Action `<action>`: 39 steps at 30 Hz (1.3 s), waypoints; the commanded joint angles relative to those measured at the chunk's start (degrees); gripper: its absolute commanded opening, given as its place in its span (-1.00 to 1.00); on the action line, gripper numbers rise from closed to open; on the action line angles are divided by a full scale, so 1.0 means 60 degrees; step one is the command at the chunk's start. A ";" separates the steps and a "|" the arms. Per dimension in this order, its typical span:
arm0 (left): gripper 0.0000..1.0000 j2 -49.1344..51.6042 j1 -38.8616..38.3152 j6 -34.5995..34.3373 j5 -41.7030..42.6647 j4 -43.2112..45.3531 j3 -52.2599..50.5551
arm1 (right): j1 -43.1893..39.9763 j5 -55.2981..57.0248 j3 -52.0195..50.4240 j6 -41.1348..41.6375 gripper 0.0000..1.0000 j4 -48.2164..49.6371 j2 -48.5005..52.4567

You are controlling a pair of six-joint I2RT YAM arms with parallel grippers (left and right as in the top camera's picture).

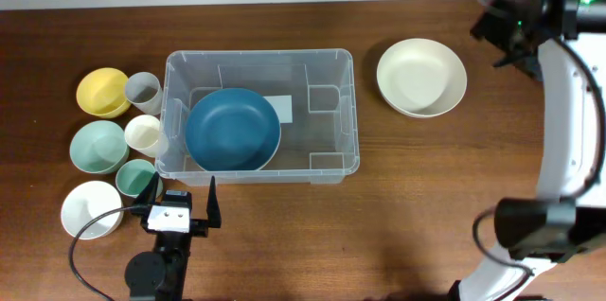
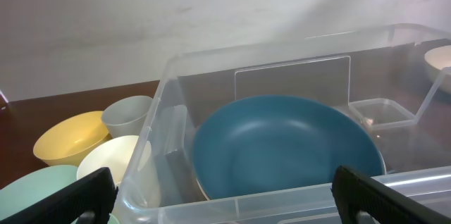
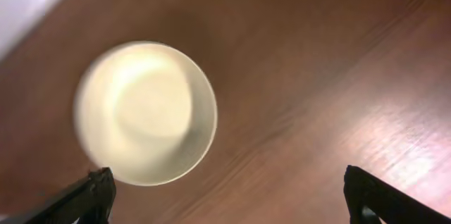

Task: Pack container
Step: 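Release the blue bowl and raise the right gripper away, then grasp the rim of the remaining cream plate with the right gripper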

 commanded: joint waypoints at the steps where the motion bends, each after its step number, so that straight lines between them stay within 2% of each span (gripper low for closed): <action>1: 0.99 -0.0073 0.0051 0.0124 0.0000 -0.0076 -0.0015 | -0.0492 -0.1738 -0.1657 -0.0637 0.97 0.0801 0.0630; 5: 0.99 -0.0073 0.0051 0.0124 0.0000 -0.0076 -0.0015 | -0.0503 -0.2583 -0.3836 -0.0871 0.98 0.2820 0.0874; 13: 0.99 -0.0073 0.0051 0.0124 0.0000 -0.0076 -0.0015 | -0.0492 -0.3078 -0.5373 -0.0871 1.00 0.4510 0.1570; 18: 0.99 -0.0073 0.0051 0.0124 0.0000 -0.0076 -0.0015 | -0.0397 -0.3144 -0.5523 -0.1351 1.00 0.5056 0.1923; 29: 0.99 -0.0073 0.0051 0.0124 0.0000 -0.0076 -0.0015 | -0.0117 -0.3144 -0.5523 -0.1337 0.98 0.5625 0.2364; 33: 0.99 -0.0073 0.0051 0.0124 0.0000 -0.0076 -0.0015 | -0.0117 -0.3140 -0.5523 -0.1337 0.87 0.5683 0.2448; 36: 0.99 -0.0073 0.0051 0.0124 0.0000 -0.0076 -0.0015 | -0.0117 -0.3140 -0.5523 -0.1337 0.70 0.5763 0.2561; 39: 0.99 -0.0073 0.0051 0.0124 0.0000 -0.0076 -0.0015 | -0.0117 -0.3177 -0.5523 -0.1337 0.67 0.5858 0.2739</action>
